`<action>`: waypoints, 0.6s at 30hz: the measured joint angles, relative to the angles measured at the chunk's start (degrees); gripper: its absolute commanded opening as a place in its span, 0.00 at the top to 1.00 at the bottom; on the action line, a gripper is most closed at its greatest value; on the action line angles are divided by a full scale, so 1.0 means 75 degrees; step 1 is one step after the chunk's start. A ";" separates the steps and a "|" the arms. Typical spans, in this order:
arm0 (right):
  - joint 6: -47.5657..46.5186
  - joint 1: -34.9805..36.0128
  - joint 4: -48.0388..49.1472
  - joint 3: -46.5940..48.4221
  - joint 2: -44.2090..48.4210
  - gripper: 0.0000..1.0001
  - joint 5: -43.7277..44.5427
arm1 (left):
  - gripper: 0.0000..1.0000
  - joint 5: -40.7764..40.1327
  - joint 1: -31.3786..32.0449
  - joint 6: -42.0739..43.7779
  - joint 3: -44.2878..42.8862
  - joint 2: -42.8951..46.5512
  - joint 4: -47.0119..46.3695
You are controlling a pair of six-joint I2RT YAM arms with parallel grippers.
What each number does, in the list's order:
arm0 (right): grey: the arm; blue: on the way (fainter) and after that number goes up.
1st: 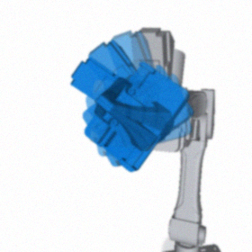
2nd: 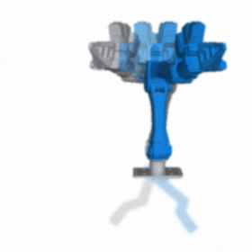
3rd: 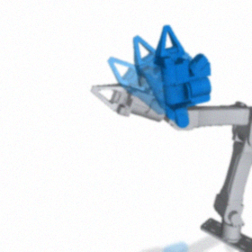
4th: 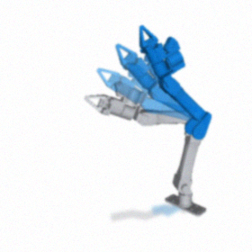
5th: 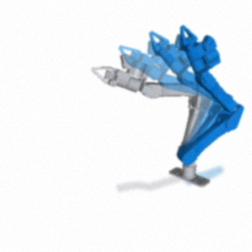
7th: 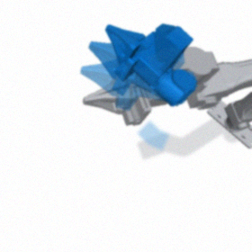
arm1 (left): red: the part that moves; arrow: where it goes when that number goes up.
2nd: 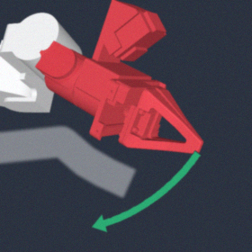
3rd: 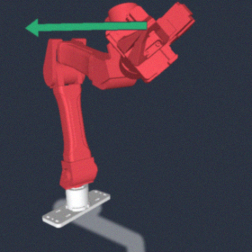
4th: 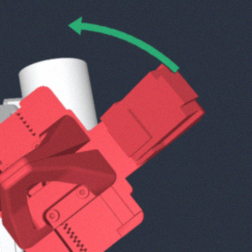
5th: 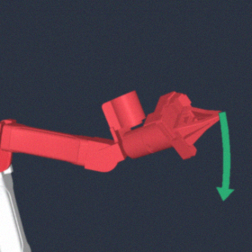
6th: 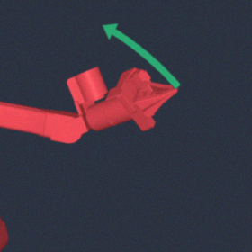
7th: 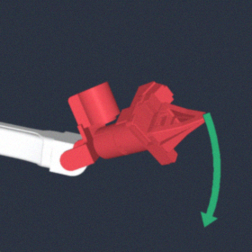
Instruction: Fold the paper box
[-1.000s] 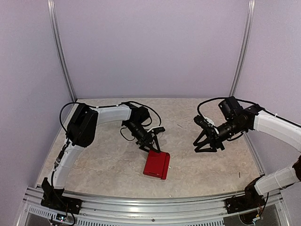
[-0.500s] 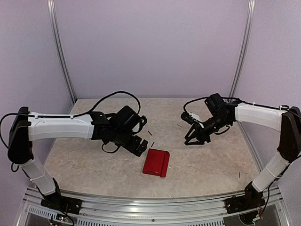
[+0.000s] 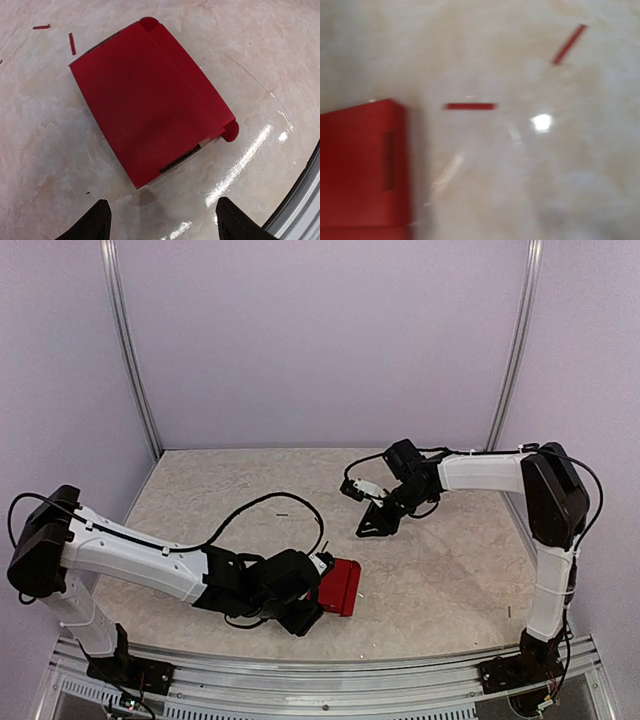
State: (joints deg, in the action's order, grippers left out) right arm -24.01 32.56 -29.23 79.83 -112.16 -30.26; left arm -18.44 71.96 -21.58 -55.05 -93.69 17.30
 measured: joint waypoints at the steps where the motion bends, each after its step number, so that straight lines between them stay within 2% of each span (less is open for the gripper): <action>1: 0.0035 0.0032 0.0050 0.0125 -0.0166 0.76 0.0152 | 0.31 0.0087 0.0090 0.0029 -0.0032 -0.0163 -0.0035; 9: -0.0058 0.0414 0.0041 0.0562 -0.1183 0.76 0.0673 | 0.34 -0.0003 0.0073 0.0166 -0.0595 -0.1580 0.0085; 14: -0.0201 0.0697 -0.0003 0.0484 -0.1230 0.76 0.0510 | 0.35 -0.0501 -0.0312 0.0163 -0.0621 -0.1606 0.0067; 18: -0.0280 0.0650 0.0233 -0.0254 -0.0778 0.75 0.0463 | 0.34 -0.0784 -0.0723 0.0323 -0.0475 -0.1559 -0.0012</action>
State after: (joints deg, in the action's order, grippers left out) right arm -26.11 37.43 -27.49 77.93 -117.99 -26.79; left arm -24.32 66.54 -19.16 -58.61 -105.38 17.21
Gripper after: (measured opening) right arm 0.242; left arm 0.655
